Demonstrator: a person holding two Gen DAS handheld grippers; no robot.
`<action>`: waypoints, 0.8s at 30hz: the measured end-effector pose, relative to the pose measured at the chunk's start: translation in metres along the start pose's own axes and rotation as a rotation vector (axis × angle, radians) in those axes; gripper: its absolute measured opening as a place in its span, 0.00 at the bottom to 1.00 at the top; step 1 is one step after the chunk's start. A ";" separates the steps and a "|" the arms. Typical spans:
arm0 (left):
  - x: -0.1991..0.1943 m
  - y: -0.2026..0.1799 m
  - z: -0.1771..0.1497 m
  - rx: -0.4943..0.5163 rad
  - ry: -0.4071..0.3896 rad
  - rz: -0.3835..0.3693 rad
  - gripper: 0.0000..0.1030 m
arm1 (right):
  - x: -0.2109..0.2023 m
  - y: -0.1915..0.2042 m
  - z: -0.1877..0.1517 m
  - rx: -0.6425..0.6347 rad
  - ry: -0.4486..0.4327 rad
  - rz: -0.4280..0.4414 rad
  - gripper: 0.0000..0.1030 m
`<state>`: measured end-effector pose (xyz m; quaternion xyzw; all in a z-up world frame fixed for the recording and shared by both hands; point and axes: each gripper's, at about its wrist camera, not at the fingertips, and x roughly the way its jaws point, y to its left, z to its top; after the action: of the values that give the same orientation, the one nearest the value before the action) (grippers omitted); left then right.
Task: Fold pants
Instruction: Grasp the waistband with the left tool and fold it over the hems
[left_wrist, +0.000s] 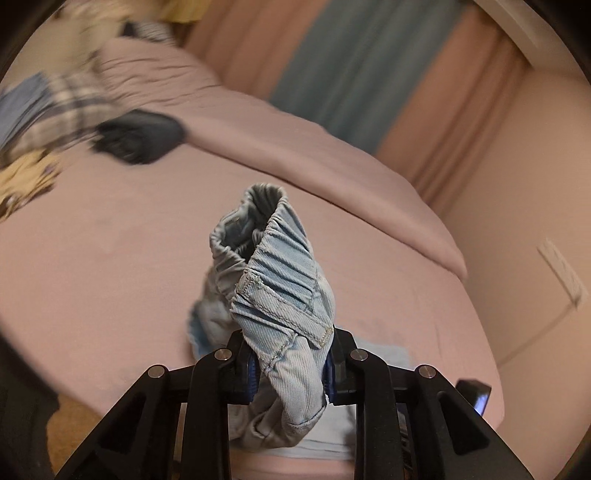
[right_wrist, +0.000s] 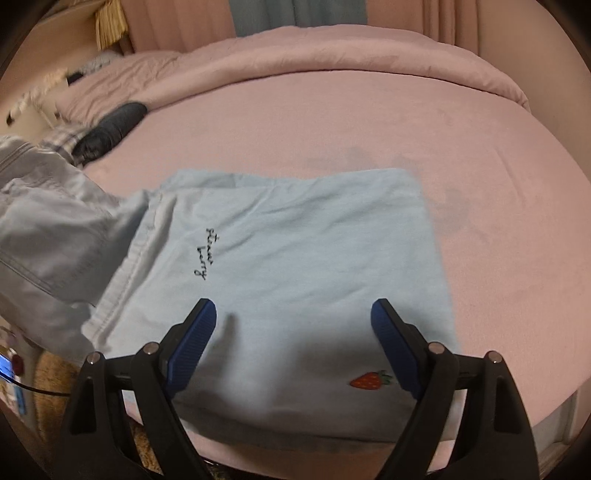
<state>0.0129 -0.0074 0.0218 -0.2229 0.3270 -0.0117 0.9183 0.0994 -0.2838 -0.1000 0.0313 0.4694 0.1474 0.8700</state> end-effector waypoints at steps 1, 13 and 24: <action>0.006 -0.014 -0.003 0.030 0.010 -0.011 0.24 | -0.004 -0.006 0.000 0.018 -0.013 0.005 0.84; 0.092 -0.101 -0.052 0.211 0.196 -0.021 0.24 | -0.013 -0.066 -0.015 0.194 -0.017 0.038 0.85; 0.079 -0.116 -0.055 0.227 0.234 -0.202 0.64 | -0.014 -0.073 -0.020 0.196 -0.018 0.060 0.84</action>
<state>0.0562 -0.1477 -0.0151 -0.1465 0.4041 -0.1666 0.8874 0.0921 -0.3588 -0.1145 0.1317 0.4728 0.1267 0.8620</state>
